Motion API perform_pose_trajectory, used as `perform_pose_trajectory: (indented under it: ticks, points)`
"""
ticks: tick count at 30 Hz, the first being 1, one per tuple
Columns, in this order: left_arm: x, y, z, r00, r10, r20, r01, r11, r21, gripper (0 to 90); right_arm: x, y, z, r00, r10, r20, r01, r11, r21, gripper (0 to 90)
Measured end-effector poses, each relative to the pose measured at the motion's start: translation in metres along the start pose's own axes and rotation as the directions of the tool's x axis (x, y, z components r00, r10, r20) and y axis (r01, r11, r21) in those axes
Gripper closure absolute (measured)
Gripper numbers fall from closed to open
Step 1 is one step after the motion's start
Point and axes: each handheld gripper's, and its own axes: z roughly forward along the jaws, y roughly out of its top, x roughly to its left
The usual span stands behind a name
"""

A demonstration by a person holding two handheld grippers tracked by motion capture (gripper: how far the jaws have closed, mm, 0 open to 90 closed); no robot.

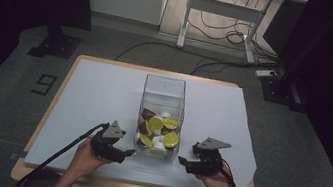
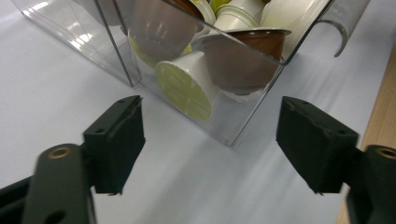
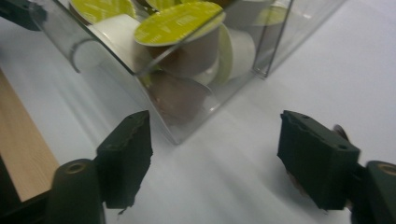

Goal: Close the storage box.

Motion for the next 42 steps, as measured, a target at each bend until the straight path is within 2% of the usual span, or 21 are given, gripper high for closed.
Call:
perform_pose_trajectory:
  ticks: [5, 7, 10, 15, 18, 21, 32, 42]
  points:
    - [-0.002, 0.0, -0.001, 0.9999, 0.012, 0.003, -0.012, 0.9998, -0.017, 33.6, 0.003, 0.004, 0.003, 0.9996, -0.01, -0.025, 0.009, 1.0, -0.002, 36.7]
    - [-0.002, 0.0, -0.001, 0.9998, 0.01, 0.017, -0.01, 0.9996, -0.027, 40.2, 0.004, 0.005, 0.003, 0.9993, -0.008, -0.037, 0.008, 1.0, -0.003, 41.7]
    - [-0.002, 0.0, 0.0, 0.999, 0.003, 0.046, -0.002, 0.9993, -0.039, 45.3, 0.007, 0.008, 0.005, 0.9982, -0.026, -0.054, 0.027, 1.0, 0.009, 49.8]
    - [-0.002, 0.0, 0.002, 0.9983, -0.002, 0.059, 0.004, 0.9994, -0.034, 48.4, 0.011, 0.01, 0.006, 0.9961, -0.056, -0.068, 0.058, 0.998, 0.021, 59.8]
    - [-0.002, 0.001, 0.002, 0.998, -0.003, 0.063, 0.005, 0.9992, -0.04, 50.8, 0.014, 0.012, 0.006, 0.9957, -0.068, -0.063, 0.069, 0.997, 0.016, 64.3]
    - [-0.003, 0.001, 0.001, 0.9983, -0.003, 0.058, 0.005, 0.9987, -0.05, 54.0, 0.014, 0.014, 0.005, 0.9963, -0.078, -0.037, 0.078, 0.997, 0.003, 69.5]
    - [-0.001, 0.003, 0.003, 0.999, -0.023, 0.039, 0.026, 0.9964, -0.081, 63.7, 0.011, 0.018, 0.006, 0.9979, -0.063, -0.014, 0.063, 0.998, -0.019, 73.0]
    - [0.0, 0.007, 0.008, 0.9984, -0.013, 0.055, 0.018, 0.9963, -0.084, 68.0, 0.009, 0.021, 0.009, 0.9987, -0.05, -0.006, 0.05, 0.999, -0.013, 70.4]
